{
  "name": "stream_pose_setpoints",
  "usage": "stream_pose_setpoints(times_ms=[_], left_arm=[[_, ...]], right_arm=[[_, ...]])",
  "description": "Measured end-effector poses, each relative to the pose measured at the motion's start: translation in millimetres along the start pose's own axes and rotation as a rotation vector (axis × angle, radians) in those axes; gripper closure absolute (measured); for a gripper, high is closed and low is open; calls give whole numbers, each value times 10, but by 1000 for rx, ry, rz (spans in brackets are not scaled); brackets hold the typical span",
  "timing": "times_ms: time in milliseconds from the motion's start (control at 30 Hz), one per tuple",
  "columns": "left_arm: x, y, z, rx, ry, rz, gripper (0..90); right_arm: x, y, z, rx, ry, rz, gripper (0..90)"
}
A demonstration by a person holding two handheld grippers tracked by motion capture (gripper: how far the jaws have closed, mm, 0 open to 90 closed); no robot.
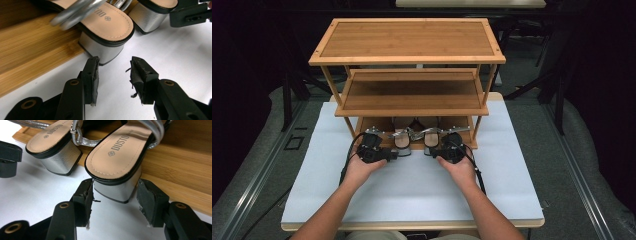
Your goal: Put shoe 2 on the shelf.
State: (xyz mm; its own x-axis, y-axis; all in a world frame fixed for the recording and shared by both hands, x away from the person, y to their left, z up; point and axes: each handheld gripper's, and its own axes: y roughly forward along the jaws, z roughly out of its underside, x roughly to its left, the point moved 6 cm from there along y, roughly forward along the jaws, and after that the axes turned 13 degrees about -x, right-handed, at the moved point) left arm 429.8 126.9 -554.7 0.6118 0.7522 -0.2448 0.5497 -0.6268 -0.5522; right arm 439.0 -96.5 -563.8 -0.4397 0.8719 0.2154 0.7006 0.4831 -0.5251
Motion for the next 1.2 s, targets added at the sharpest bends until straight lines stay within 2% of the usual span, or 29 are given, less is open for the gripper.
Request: stream_pose_setpoints(times_ms=[267,300,467,567,700,933,1200], left_arm=[[56,-122,37,-7,-9,-8,578],[61,-131,38,-12,-9,-9,577],[89,-212,37,-13,0,-16,576],[106,-262,24,-18,0,-22,575],[126,-336,3,-26,-3,-23,571],[156,-499,-6,-41,0,-32,566],[199,-700,51,-59,1,-43,559]], right_arm=[[-62,-120,6,-9,-10,11,469],[-70,-131,10,-7,-11,24,469],[-79,-202,17,-9,-14,6,468],[-84,-260,6,-18,-23,12,468],[-77,-364,-19,-25,-22,0,465],[-112,-566,-33,-33,-18,13,466],[-186,-781,79,-21,-50,32,479]])
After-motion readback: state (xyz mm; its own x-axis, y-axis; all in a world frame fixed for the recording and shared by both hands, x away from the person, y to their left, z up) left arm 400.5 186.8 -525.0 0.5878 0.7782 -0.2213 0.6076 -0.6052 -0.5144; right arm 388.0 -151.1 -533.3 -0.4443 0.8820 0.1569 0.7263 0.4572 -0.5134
